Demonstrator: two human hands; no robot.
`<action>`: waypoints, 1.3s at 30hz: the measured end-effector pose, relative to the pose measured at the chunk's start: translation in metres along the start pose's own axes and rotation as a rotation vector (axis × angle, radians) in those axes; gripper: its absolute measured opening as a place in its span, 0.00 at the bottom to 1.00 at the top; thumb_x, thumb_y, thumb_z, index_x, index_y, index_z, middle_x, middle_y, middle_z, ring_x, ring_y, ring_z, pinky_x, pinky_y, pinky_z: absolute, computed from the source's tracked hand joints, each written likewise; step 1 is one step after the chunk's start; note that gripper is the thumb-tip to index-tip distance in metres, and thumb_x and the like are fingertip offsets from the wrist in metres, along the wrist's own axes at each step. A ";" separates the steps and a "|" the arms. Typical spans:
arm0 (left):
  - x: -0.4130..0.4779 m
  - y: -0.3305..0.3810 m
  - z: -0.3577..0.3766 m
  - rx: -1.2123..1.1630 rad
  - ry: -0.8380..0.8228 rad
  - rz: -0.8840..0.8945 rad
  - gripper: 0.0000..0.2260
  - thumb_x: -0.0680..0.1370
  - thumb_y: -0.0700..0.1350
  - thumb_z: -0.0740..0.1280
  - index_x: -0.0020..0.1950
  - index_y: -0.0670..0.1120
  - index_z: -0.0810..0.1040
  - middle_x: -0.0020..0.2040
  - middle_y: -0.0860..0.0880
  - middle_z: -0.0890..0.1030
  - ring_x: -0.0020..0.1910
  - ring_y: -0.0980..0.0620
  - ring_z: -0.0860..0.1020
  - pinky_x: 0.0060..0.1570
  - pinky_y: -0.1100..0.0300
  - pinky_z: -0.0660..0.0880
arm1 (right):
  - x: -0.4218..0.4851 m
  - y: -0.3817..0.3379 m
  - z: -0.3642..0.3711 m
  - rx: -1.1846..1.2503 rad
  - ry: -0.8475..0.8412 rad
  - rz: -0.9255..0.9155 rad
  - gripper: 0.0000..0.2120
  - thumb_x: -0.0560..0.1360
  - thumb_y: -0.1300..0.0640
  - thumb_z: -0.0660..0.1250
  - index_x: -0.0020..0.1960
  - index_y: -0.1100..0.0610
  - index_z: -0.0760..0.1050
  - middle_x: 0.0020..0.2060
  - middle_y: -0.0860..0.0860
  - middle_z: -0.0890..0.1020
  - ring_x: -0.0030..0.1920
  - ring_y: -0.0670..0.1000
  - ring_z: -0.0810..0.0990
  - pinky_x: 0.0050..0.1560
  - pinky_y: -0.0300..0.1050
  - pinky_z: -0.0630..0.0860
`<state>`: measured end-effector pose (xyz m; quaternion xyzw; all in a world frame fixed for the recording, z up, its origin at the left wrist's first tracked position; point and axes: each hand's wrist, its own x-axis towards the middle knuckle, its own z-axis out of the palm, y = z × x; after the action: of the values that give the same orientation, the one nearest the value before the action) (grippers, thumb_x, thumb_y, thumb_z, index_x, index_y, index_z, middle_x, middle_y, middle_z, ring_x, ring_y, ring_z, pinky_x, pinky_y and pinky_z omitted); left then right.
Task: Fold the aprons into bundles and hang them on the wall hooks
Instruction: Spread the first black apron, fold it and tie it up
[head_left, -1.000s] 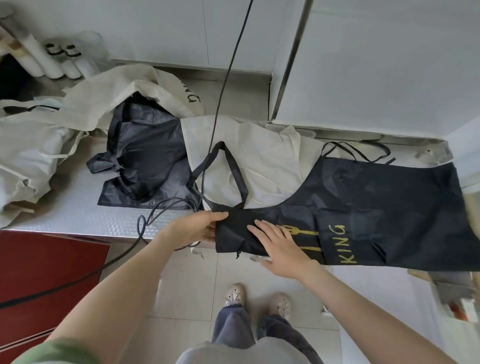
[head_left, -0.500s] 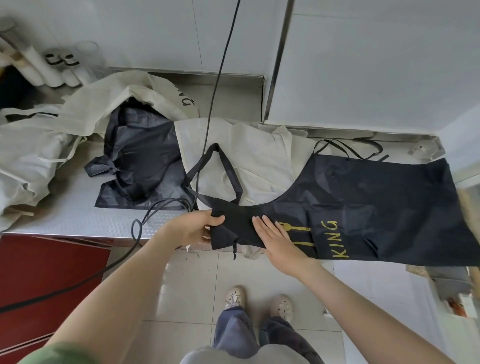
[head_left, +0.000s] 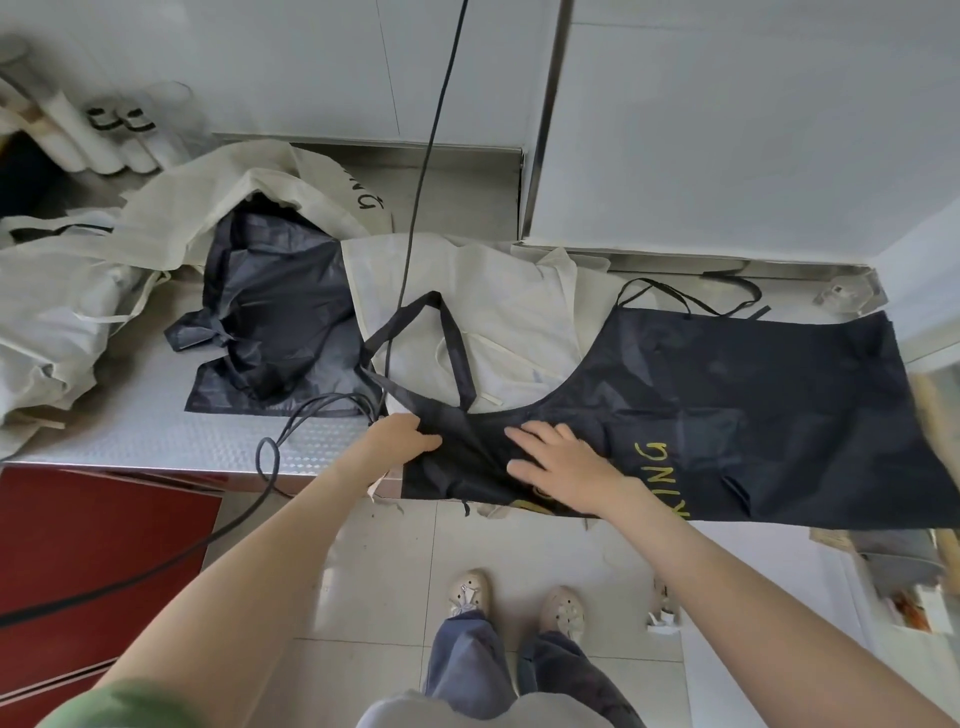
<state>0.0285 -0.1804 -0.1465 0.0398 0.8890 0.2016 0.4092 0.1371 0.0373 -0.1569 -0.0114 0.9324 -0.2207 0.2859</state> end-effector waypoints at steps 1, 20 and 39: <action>0.000 0.002 -0.001 -0.151 -0.009 0.014 0.17 0.80 0.52 0.62 0.61 0.41 0.75 0.60 0.45 0.78 0.58 0.47 0.75 0.59 0.57 0.71 | 0.005 0.002 -0.005 0.000 0.049 0.008 0.26 0.82 0.45 0.52 0.78 0.49 0.53 0.75 0.48 0.57 0.73 0.54 0.56 0.69 0.53 0.63; 0.018 0.002 -0.002 -0.749 0.191 -0.039 0.14 0.79 0.52 0.65 0.63 0.50 0.71 0.56 0.50 0.78 0.55 0.50 0.77 0.60 0.54 0.74 | 0.084 -0.034 -0.036 0.251 0.286 0.141 0.14 0.80 0.50 0.61 0.59 0.57 0.75 0.54 0.51 0.79 0.56 0.51 0.77 0.57 0.44 0.73; 0.015 0.000 -0.028 -0.696 -0.076 0.024 0.08 0.72 0.31 0.60 0.39 0.43 0.69 0.36 0.48 0.70 0.36 0.51 0.69 0.38 0.62 0.67 | 0.070 -0.028 -0.140 1.977 0.294 -0.107 0.10 0.74 0.69 0.53 0.48 0.60 0.71 0.29 0.54 0.74 0.27 0.51 0.73 0.39 0.45 0.76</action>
<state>-0.0016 -0.1863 -0.1409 -0.0838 0.7507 0.4957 0.4287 -0.0001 0.0580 -0.0787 0.2167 0.3547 -0.9087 0.0384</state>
